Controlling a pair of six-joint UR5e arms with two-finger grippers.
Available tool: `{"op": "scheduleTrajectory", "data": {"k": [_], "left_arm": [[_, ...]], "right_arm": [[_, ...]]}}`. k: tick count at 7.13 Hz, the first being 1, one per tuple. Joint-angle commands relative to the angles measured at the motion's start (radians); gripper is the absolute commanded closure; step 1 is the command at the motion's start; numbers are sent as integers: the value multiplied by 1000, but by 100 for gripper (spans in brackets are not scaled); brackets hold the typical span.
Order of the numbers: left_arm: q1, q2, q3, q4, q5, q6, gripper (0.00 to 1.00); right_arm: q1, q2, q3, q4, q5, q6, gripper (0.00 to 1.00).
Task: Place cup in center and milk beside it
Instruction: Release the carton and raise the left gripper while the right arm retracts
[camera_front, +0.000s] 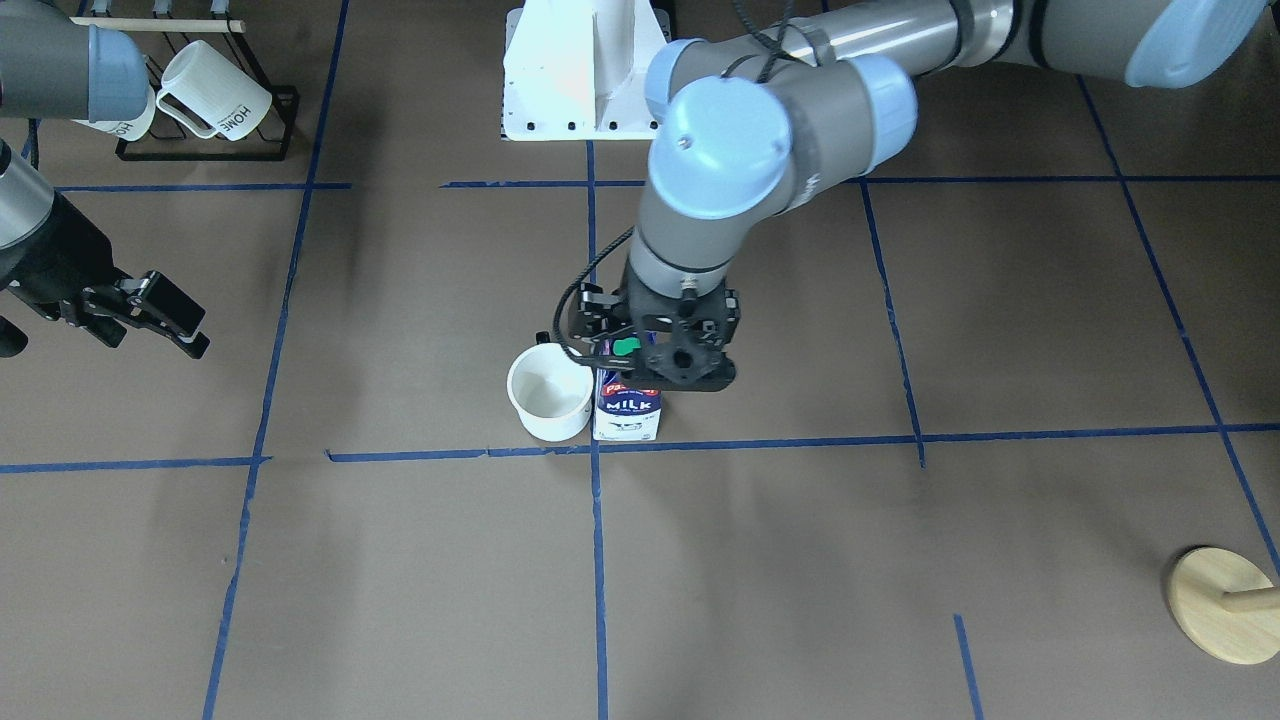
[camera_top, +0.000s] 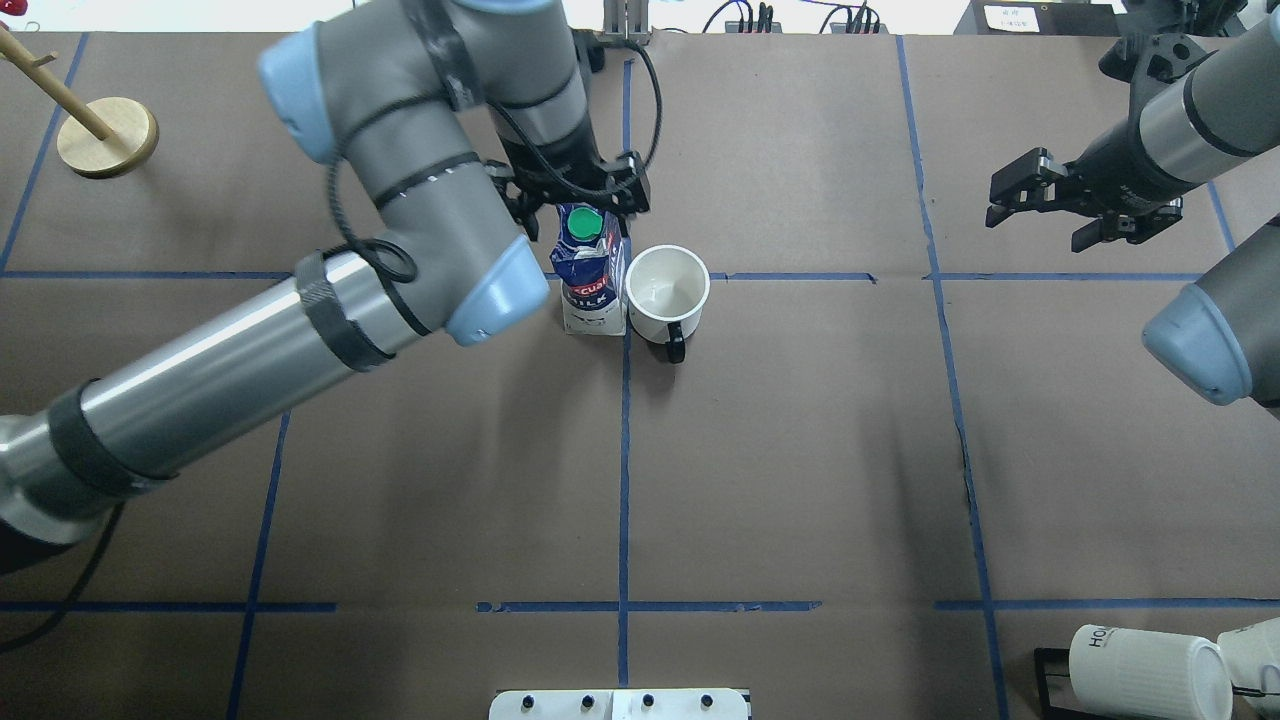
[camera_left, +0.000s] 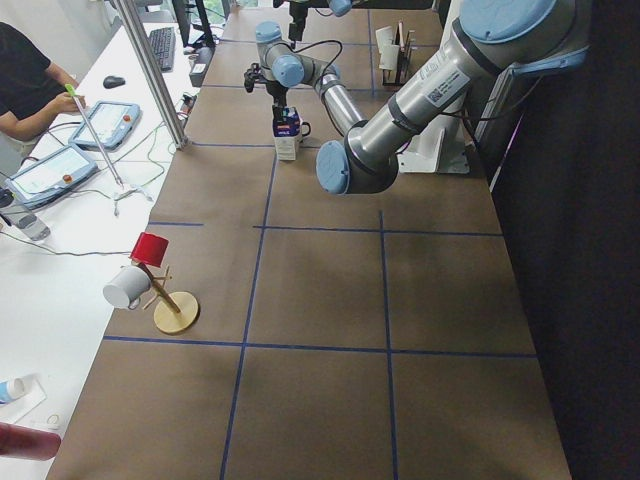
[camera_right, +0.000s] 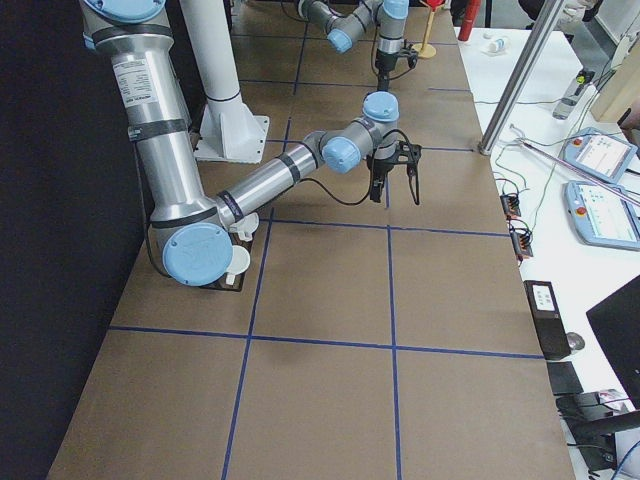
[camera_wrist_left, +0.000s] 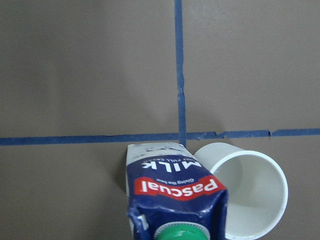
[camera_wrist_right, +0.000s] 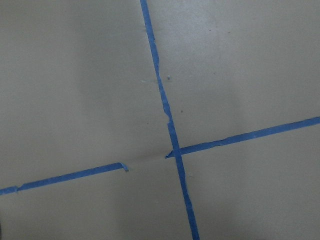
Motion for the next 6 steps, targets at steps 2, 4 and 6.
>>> {"op": "scheduleTrajectory", "data": {"k": [2,4,6], "left_arm": [[-233,363,-328,5,-164,218,0],[-384,537,-369,5,-219,489,0],[-524,632,-303,9,-215,838,0]], "right_arm": [[64,-70,-5,-2,14,-164,0],[117,-101,-15,-12,16,-264,0],[246,-127,-62,-21,37,-437,0]]}}
